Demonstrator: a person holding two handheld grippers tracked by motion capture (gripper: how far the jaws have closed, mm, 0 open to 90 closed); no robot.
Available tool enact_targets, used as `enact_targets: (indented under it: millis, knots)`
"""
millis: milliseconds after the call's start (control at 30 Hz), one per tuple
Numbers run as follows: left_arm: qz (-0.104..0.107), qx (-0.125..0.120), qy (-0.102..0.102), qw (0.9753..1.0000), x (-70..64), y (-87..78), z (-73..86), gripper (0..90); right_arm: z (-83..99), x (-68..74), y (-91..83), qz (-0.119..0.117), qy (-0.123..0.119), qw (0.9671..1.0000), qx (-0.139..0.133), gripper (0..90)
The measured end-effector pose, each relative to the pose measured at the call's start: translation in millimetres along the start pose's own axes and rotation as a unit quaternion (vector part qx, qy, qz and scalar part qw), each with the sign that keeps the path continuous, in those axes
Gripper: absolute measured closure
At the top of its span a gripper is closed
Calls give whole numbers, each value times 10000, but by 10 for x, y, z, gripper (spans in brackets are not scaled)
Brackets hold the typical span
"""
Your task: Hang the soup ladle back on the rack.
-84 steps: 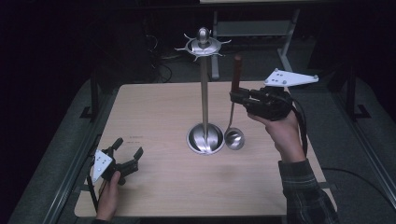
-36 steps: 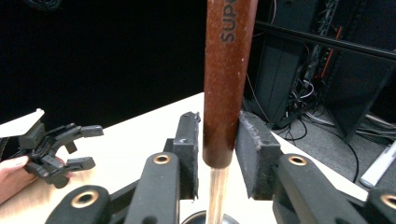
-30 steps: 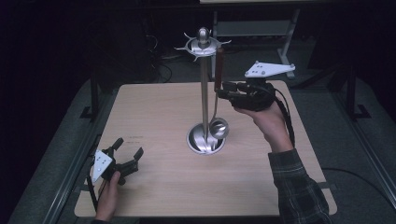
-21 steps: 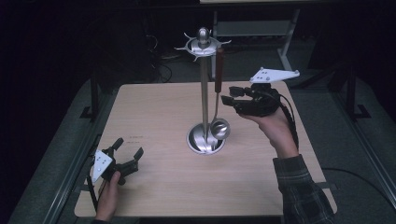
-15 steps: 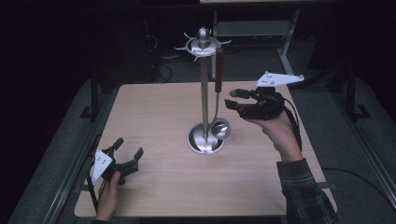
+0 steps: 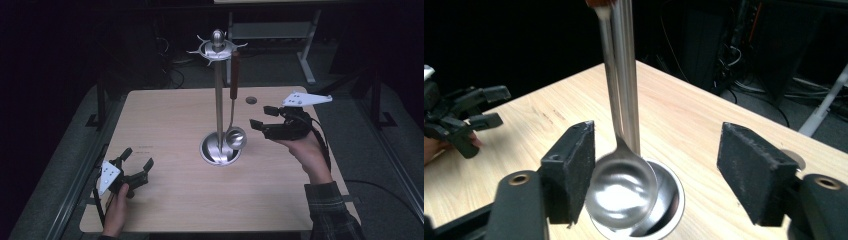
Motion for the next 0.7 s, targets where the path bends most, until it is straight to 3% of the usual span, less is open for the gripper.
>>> enact_targets:
  millis: [700]
  knots:
    - [-1, 7, -38, 10000, -5, -5, 2, 106, 690, -108, 5, 434, 255, 9985, 225, 190]
Point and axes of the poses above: each handheld gripper's, and its own axes: y roughly forward along the jaws, z roughly out of its underside, x roughly to its left, the point moved 8 cm from there along y, roughly forward along the jaws, and after that the axes turned 7 degrees about -y, right-handed, at the moved point
